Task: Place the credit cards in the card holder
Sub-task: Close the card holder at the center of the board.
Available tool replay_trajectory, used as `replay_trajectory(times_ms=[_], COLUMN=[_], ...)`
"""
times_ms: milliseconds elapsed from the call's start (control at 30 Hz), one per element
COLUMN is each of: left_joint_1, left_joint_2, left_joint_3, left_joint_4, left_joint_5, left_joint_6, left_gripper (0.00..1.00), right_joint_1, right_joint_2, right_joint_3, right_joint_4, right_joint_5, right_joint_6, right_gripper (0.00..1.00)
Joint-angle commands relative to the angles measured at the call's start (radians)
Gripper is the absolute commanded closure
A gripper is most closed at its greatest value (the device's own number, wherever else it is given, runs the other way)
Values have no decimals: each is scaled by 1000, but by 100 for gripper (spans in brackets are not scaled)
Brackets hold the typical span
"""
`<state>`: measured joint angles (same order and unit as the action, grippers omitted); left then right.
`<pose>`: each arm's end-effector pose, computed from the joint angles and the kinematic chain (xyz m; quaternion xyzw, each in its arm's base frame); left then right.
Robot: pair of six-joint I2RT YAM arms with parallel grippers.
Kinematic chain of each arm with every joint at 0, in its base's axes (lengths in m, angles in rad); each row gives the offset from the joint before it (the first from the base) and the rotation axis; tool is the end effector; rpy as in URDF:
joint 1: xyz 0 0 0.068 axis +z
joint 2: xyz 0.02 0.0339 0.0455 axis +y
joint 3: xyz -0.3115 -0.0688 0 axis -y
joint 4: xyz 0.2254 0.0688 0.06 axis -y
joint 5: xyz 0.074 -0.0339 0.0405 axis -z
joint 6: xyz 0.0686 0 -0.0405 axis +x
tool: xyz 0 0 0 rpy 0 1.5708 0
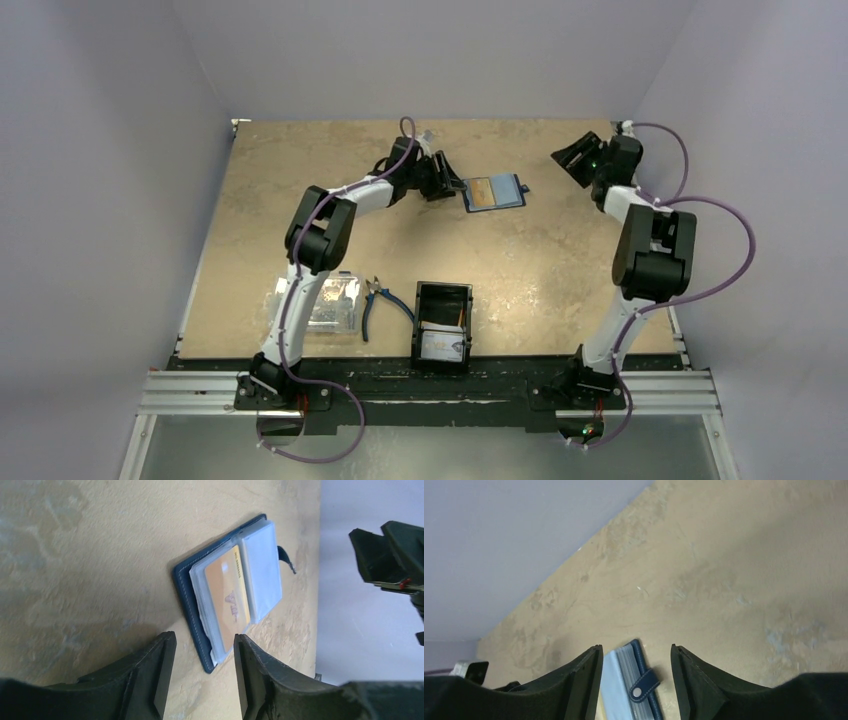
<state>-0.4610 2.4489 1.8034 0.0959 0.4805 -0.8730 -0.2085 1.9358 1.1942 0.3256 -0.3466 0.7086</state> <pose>0.5150 -0.2912 0.1543 -0.0595 0.8533 -0.4567 0.2445 0.4594 -0.0734 0.2405 0.2809 0.7817 0.2730 0.4852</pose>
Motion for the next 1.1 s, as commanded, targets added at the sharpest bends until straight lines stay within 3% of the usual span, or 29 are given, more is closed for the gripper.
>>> replay_trajectory(times_ms=[0, 200, 467, 567, 833, 1067], left_joint_1=[4, 0, -29, -44, -54, -61], left_joint_2=[67, 80, 49, 32, 23, 79], left_joint_3=[79, 72, -6, -42, -178, -193], left_joint_4=[41, 58, 92, 91, 265, 500], left_joint_5=[39, -8, -101, -150, -160, -30], left_joint_6=[-29, -49, -62, -79, -300, -509], left_gripper=[48, 41, 37, 24, 19, 20], right_joint_1=[69, 176, 240, 242, 242, 242], right_joint_2=[-30, 65, 135, 157, 229, 233], right_joint_3=[107, 242, 338, 347, 361, 341], right_joint_4=[-205, -311, -417, -439, -462, -479], right_joint_5=[33, -32, 135, 170, 129, 76], right_joint_6=[-236, -344, -449, -468, -474, -422], right_gripper=[41, 45, 45, 43, 46, 51])
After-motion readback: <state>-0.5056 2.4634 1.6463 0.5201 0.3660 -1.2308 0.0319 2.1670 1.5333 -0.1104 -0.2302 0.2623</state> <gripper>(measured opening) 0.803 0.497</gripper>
